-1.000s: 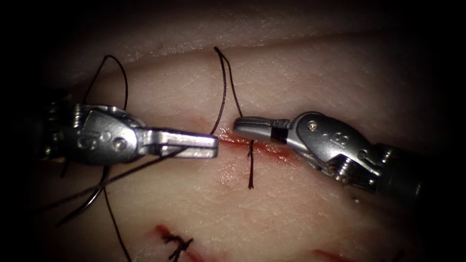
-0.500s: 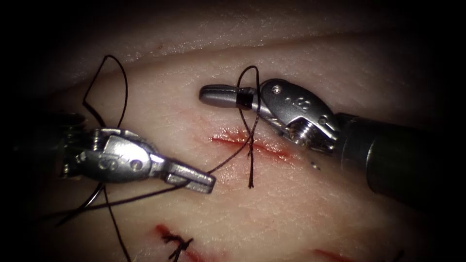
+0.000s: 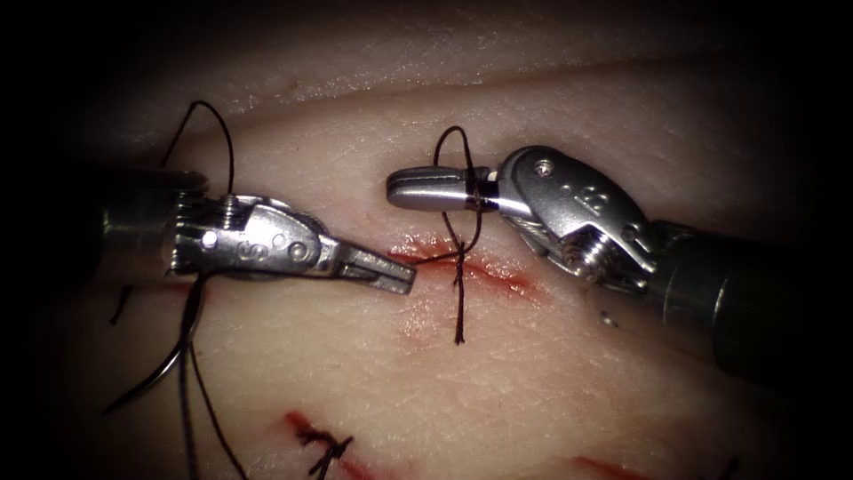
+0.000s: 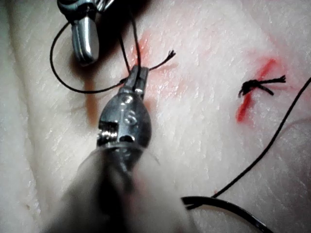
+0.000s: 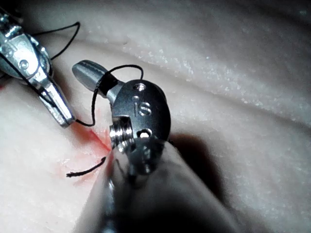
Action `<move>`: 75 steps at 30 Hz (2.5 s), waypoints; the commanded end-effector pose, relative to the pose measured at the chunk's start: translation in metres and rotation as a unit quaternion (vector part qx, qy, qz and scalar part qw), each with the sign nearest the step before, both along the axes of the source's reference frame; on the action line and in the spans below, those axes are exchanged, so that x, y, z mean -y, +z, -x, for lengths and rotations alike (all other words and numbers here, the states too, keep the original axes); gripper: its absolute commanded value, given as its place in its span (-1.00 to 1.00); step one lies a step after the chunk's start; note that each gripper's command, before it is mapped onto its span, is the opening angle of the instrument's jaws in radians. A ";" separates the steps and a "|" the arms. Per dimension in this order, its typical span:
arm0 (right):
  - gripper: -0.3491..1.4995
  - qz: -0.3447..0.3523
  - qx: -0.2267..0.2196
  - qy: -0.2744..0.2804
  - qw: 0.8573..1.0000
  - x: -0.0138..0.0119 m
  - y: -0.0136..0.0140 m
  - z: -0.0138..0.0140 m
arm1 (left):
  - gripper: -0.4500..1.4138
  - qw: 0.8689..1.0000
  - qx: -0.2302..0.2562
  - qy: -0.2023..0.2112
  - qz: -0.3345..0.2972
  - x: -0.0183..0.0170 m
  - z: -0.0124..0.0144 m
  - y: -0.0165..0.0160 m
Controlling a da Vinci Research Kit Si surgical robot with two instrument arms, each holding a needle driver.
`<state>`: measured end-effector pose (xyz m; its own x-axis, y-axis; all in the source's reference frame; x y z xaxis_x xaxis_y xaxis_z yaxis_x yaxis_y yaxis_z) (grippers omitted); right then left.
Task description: Wound Closure
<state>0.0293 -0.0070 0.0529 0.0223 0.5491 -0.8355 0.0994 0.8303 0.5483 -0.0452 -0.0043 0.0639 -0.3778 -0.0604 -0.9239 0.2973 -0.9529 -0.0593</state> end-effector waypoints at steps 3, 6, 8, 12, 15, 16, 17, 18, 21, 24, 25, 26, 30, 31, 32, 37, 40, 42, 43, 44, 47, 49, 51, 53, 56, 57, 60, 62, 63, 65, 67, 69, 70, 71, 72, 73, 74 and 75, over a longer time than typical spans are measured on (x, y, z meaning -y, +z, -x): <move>-1.00 0.011 -0.011 -0.050 0.999 0.0007 0.0009 -0.0003 | -1.00 1.000 0.001 -0.002 -0.002 -0.0010 0.0009 0.0002; -1.00 0.022 -0.024 -0.094 0.995 0.0017 0.0013 0.0000 | -1.00 1.000 0.002 -0.004 -0.004 -0.0015 0.0009 0.0000; -1.00 0.033 -0.036 -0.137 0.989 0.0024 0.0014 0.0001 | -1.00 1.000 0.002 -0.006 -0.006 -0.0020 0.0009 0.0000; -1.00 0.050 -0.037 -0.194 0.979 0.0031 0.0015 -0.0004 | -1.00 1.000 -0.001 -0.010 -0.009 -0.0024 0.0014 0.0002; -1.00 0.064 -0.033 -0.237 0.969 0.0034 0.0014 -0.0006 | -1.00 1.000 -0.001 -0.012 -0.009 -0.0027 0.0016 0.0003; -1.00 0.068 -0.030 -0.252 0.965 0.0034 0.0014 -0.0006 | -1.00 1.000 -0.002 -0.013 -0.009 -0.0028 0.0016 0.0004; -1.00 0.072 -0.027 -0.263 0.962 0.0034 0.0013 -0.0006 | -1.00 1.000 -0.002 -0.013 -0.009 -0.0029 0.0016 0.0004; -1.00 0.075 -0.026 -0.272 0.959 0.0034 0.0013 -0.0006 | -1.00 1.000 -0.002 -0.013 -0.009 -0.0030 0.0016 0.0004; -1.00 0.097 -0.018 -0.302 0.948 0.0035 0.0014 -0.0007 | -1.00 1.000 -0.003 -0.012 -0.009 -0.0032 0.0015 0.0005; -0.71 0.125 -0.010 -0.336 0.933 0.0039 0.0015 -0.0008 | -1.00 1.000 -0.002 -0.013 -0.009 -0.0032 0.0014 0.0005; -0.60 0.132 -0.007 -0.345 0.929 0.0041 0.0016 -0.0008 | -1.00 1.000 -0.001 -0.013 -0.009 -0.0032 0.0013 0.0005; -0.49 0.143 -0.003 -0.362 0.921 0.0046 0.0017 -0.0008 | -1.00 1.000 -0.001 -0.013 -0.010 -0.0033 0.0012 0.0004; -0.06 0.159 0.006 -0.378 0.912 0.0057 0.0021 -0.0011 | -1.00 1.000 0.000 -0.015 -0.009 -0.0034 0.0011 0.0004; 0.05 0.161 0.007 -0.380 0.911 0.0060 0.0023 -0.0011 | -1.00 1.000 0.001 -0.016 -0.009 -0.0034 0.0011 0.0005; 0.11 0.163 0.009 -0.382 0.910 0.0063 0.0024 -0.0012 | -1.00 1.000 0.002 -0.018 -0.008 -0.0034 0.0012 0.0005; 0.33 0.183 0.023 -0.388 0.903 0.0072 0.0034 -0.0013 | -1.00 1.000 0.001 -0.018 -0.007 -0.0032 0.0012 0.0006; 0.47 0.201 0.052 -0.378 0.902 0.0066 0.0043 -0.0011 | -1.00 1.000 0.001 -0.017 -0.007 -0.0031 0.0012 0.0006; 0.47 0.209 0.059 -0.373 0.902 0.0062 0.0046 -0.0009 | -1.00 1.000 0.001 -0.017 -0.007 -0.0029 0.0012 0.0006; 0.47 0.216 0.062 -0.370 0.902 0.0059 0.0048 -0.0008 | -1.00 1.000 0.001 -0.016 -0.006 -0.0027 0.0011 0.0006; 0.38 0.223 0.064 -0.365 0.902 0.0057 0.0050 -0.0007 | -1.00 1.000 0.001 -0.015 -0.005 -0.0024 0.0010 0.0006; 0.11 0.228 0.064 -0.362 0.901 0.0055 0.0051 -0.0007 | -1.00 1.000 0.001 -0.014 -0.005 -0.0022 0.0009 0.0006; -0.45 0.232 0.061 -0.362 0.901 0.0053 0.0050 -0.0007 | -1.00 1.000 0.001 -0.013 -0.005 -0.0020 0.0007 0.0005; -1.00 0.234 0.061 -0.362 0.900 0.0051 0.0049 -0.0008 | -1.00 1.000 0.000 -0.013 -0.004 -0.0018 0.0006 0.0005; -1.00 0.235 0.060 -0.361 0.901 0.0048 0.0048 -0.0008 | -1.00 1.000 0.000 -0.013 -0.004 -0.0016 0.0006 0.0003; -1.00 0.236 0.058 -0.361 0.900 0.0047 0.0045 -0.0008 | -1.00 1.000 0.000 -0.013 -0.004 -0.0012 0.0007 0.0001; -1.00 0.236 0.057 -0.361 0.900 0.0047 0.0045 -0.0008 | -1.00 1.000 0.000 -0.013 -0.004 -0.0012 0.0007 0.0001; -1.00 0.237 0.056 -0.361 0.900 0.0052 0.0041 -0.0010 | -1.00 1.000 0.000 -0.013 -0.005 -0.0012 0.0008 0.0000; -0.55 0.237 0.056 -0.362 0.900 0.0056 0.0038 -0.0012 | -1.00 1.000 0.000 -0.013 -0.005 -0.0013 0.0007 0.0001; -0.38 0.237 0.056 -0.362 0.900 0.0057 0.0037 -0.0012 | -1.00 1.000 0.000 -0.013 -0.005 -0.0013 0.0007 0.0001; -0.13 0.237 0.056 -0.362 0.900 0.0059 0.0035 -0.0013 | -1.00 1.000 0.000 -0.013 -0.005 -0.0014 0.0008 0.0001; -0.02 0.237 0.056 -0.362 0.900 0.0060 0.0035 -0.0014 | -1.00 1.000 0.000 -0.014 -0.005 -0.0013 0.0008 0.0001; 0.09 0.237 0.056 -0.362 0.900 0.0061 0.0035 -0.0015 | -1.00 1.000 0.001 -0.015 -0.004 -0.0013 0.0008 0.0001; 0.13 0.237 0.056 -0.361 0.900 0.0061 0.0035 -0.0015 | -1.00 1.000 0.001 -0.015 -0.004 -0.0013 0.0008 0.0001; 0.13 0.237 0.056 -0.361 0.900 0.0061 0.0035 -0.0015 | -1.00 1.000 0.001 -0.015 -0.004 -0.0013 0.0008 0.0001; 0.14 0.237 0.057 -0.361 0.900 0.0061 0.0035 -0.0015 | -1.00 1.000 0.001 -0.014 -0.004 -0.0013 0.0008 0.0001; 0.14 0.237 0.057 -0.362 0.900 0.0061 0.0035 -0.0015 | -1.00 1.000 0.001 -0.014 -0.004 -0.0013 0.0008 0.0001; 0.14 0.238 0.057 -0.362 0.900 0.0061 0.0035 -0.0015 | -1.00 1.000 0.001 -0.014 -0.004 -0.0013 0.0008 0.0001; 0.14 0.238 0.057 -0.362 0.900 0.0062 0.0036 -0.0015 | -1.00 1.000 0.001 -0.015 -0.004 -0.0013 0.0008 0.0001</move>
<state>0.0300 -0.0135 0.0560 0.3320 -0.0607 -0.9413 0.6734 0.7140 0.1915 -0.0452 -0.0034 0.0636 -0.3790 -0.0399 -0.9245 0.2696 -0.9605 -0.0691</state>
